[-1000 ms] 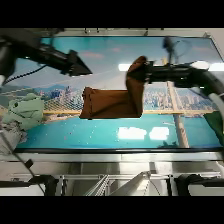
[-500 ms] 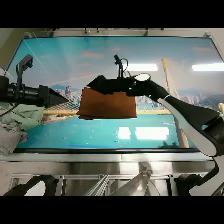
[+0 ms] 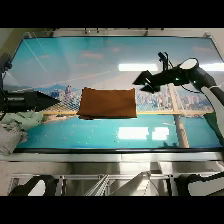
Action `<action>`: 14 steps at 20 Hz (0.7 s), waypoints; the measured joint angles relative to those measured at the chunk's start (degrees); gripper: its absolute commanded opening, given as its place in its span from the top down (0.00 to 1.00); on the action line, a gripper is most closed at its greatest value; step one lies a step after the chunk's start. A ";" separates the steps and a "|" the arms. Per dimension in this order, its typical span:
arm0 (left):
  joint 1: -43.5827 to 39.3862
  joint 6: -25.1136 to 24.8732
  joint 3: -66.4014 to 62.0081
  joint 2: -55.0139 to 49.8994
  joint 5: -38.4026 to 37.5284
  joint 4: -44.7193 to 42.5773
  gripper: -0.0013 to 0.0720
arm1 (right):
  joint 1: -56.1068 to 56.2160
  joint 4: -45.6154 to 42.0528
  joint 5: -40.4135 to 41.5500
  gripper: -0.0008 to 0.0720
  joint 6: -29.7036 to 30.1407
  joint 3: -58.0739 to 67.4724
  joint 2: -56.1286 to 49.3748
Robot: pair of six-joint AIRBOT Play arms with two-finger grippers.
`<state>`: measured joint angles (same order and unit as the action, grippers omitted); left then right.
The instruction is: Fold the shirts.
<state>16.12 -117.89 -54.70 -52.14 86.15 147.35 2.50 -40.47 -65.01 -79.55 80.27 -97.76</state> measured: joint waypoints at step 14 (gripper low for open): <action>0.15 3.26 0.15 3.21 2.47 -0.70 0.96 | 4.74 9.40 2.99 0.60 4.46 -5.66 -10.73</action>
<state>16.27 -114.63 -54.54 -48.93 88.62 146.65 7.25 -31.07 -62.02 -75.09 74.61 -108.49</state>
